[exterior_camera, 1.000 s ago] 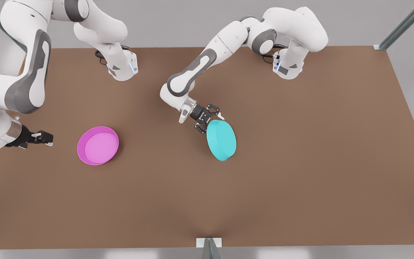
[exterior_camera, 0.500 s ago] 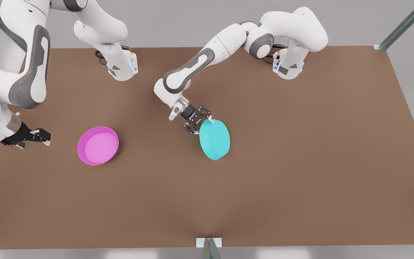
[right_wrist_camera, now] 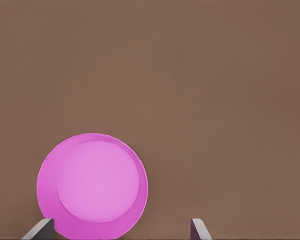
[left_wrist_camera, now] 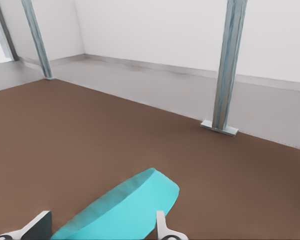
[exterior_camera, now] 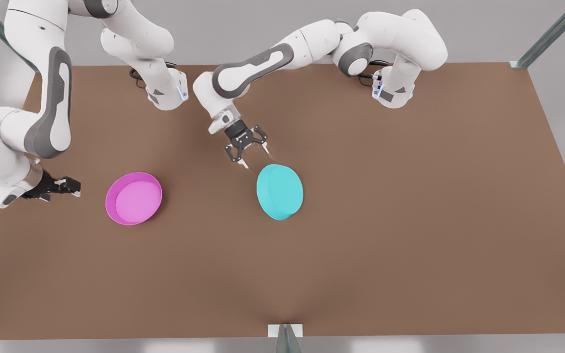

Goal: Flip the blue plate over with the left arm, and stack the pink plate on top of the blue plate with the right arm

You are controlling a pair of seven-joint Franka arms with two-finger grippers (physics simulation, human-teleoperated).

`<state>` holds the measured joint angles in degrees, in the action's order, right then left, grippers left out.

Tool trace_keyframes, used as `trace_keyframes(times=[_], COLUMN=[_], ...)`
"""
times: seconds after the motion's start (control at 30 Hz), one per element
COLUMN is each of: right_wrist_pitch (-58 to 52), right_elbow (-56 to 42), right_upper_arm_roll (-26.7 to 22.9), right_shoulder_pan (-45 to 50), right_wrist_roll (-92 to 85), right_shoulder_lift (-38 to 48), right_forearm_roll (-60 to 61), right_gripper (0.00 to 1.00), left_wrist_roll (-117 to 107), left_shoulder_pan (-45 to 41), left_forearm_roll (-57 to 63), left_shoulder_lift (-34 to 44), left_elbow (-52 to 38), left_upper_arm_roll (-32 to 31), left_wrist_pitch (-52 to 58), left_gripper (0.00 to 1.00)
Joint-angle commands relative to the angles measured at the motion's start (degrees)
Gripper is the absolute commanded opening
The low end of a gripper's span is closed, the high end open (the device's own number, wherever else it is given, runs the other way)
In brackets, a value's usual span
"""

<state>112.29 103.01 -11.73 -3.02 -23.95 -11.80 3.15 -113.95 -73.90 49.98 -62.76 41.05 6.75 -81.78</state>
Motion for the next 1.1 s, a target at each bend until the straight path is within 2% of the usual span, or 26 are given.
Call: trace_keyframes(times=[0.0,0.03,0.1,0.17,0.2,0.27,0.33,0.37,0.43,0.47,0.5,0.53,0.67,0.73,0.83,1.07], right_wrist_pitch=[0.7,2.7,9.7,9.7,9.7,9.4,8.9,9.1,9.4,9.4,8.8,8.7,8.5,8.6,7.5,5.0], right_elbow=[0.2,1.4,4.6,4.1,4.5,5.0,4.4,4.5,1.9,1.8,2.1,3.5,4.7,4.8,5.0,4.9], right_upper_arm_roll=[0.0,0.0,-0.8,-0.7,-0.9,-1.3,-2.3,-2.2,-2.2,-2.2,-2.1,-2.1,-2.2,-2.2,-2.2,-2.2], right_shoulder_pan=[-0.2,-0.4,-0.4,-0.5,-1.8,-3.0,-3.7,-5.7,-6.7,-7.1,-6.9,-6.6,-7.2,-7.1,-6.7,-7.0], right_wrist_roll=[-0.7,-2.8,-5.3,-5.6,-12.9,-17.9,-25.1,-28.3,-34.1,-34.7,-36.1,-37.0,-40.6,-41.6,-41.7,-41.8], right_shoulder_lift=[-1.1,-1.6,-3.5,-6.3,-7.8,-10.0,-13.7,-15.2,-19.4,-20.1,-20.6,-21.1,-23.7,-23.8,-23.8,-23.4], right_forearm_roll=[0.2,0.4,0.5,2.5,10.0,16.1,21.3,23.5,24.8,26.9,27.1,27.1,29.0,29.1,29.1,29.1], right_gripper=[1.0,1.0,1.0,1.0,1.0,1.0,1.0,1.0,1.0,1.0,1.0,1.0,0.98,0.92,0.74,0.74], left_wrist_roll=[-0.9,-0.9,3.7,26.1,41.0,67.4,86.2,91.2,100.3,104.9,105.5,105.6,104.7,104.6,103.4,102.5], left_shoulder_pan=[0.6,3.0,15.2,28.3,35.7,46.6,51.9,54.6,64.5,66.1,70.0,70.8,71.3,71.3,71.3,71.3], left_forearm_roll=[-3.6,-9.2,-31.6,-47.5,-54.0,-56.0,-55.6,-55.4,-47.9,-46.4,-44.1,-41.8,-41.5,-41.5,-41.5,-41.5], left_shoulder_lift=[1.3,3.0,10.4,12.8,14.8,21.9,24.4,28.1,39.0,44.4,46.8,48.3,48.6,48.6,48.1,48.3], left_elbow=[0.0,0.0,1.0,1.1,1.2,11.7,12.9,17.6,28.0,31.9,32.6,33.7,34.1,34.1,34.0,34.0], left_upper_arm_roll=[0.0,0.0,-0.4,-0.1,0.2,0.3,3.9,4.7,-5.1,-5.7,-10.9,-13.2,-13.3,-13.3,-13.1,-12.7], left_wrist_pitch=[-0.8,-1.0,-4.4,-4.3,-3.7,-1.3,4.6,4.9,4.6,4.6,4.6,4.5,3.4,3.5,4.0,4.3], left_gripper=[1.0,1.0,1.0,1.0,1.0,1.0,1.0,1.0,1.0,1.0,1.0,1.0,1.0,1.0,1.0,1.0])
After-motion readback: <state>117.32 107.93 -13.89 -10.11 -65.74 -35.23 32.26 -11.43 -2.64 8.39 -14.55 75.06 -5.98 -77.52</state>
